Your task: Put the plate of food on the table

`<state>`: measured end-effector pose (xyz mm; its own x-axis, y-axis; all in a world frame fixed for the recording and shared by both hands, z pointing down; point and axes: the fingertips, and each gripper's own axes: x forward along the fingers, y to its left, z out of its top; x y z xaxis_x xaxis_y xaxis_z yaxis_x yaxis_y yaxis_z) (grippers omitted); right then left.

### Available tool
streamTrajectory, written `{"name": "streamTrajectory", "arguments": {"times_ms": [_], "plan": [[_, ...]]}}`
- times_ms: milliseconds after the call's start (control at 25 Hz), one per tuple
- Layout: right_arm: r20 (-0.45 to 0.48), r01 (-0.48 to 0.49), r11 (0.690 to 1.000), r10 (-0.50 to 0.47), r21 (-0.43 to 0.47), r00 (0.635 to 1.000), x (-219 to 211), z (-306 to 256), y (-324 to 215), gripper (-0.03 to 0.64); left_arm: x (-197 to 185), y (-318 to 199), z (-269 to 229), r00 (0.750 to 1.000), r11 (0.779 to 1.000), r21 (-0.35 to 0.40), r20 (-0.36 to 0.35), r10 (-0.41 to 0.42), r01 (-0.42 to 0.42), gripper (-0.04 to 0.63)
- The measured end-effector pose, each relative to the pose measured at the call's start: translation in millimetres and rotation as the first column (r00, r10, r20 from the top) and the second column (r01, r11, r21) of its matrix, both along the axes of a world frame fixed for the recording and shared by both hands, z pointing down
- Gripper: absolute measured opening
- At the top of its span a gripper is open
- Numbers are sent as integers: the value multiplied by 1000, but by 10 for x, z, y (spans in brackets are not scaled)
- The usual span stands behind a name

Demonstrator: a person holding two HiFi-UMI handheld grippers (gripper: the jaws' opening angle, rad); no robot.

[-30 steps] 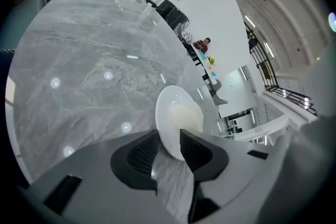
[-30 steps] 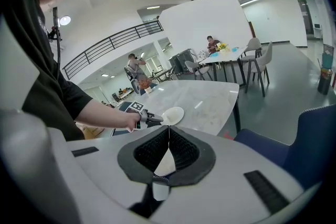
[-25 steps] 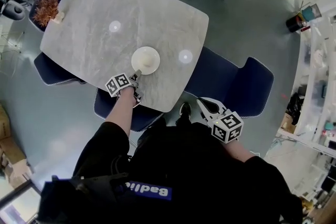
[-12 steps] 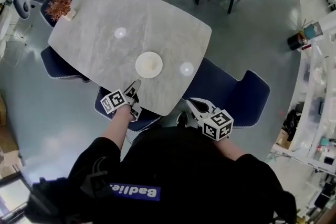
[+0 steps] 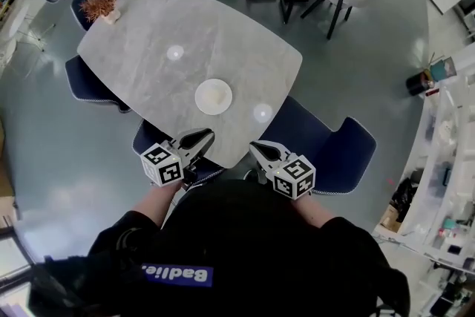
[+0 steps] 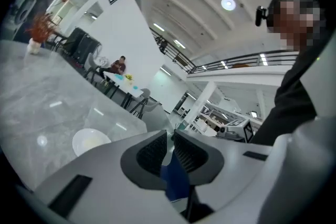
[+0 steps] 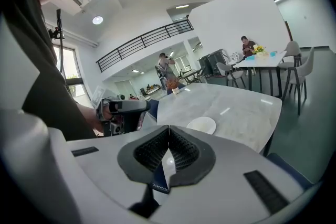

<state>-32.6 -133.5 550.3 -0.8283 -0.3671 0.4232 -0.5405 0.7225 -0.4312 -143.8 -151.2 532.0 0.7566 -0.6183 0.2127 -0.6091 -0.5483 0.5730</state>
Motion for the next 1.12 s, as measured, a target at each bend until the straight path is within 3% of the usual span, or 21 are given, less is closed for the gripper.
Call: {"name": "streamTrajectory", "arguments": {"times_ms": [200,360,520,1120], "plan": [[-4,48,998,-48,38,999,-107,-73,4,11,189,175,-419,991,979,176,107,85,-104,11],[6,68,995,-69,69,998,-142,-138,11,11,351,301,-625,982,953,257,141,127,-160,9],[27,91,991,-94,99,995,-197,-250,40,11,475,410,-646,976,944,264,144,163,-197,9],[39,125,983,-132,137,991,-229,-332,160,11,517,536,-630,975,947,246,126,181,-207,9]]}}
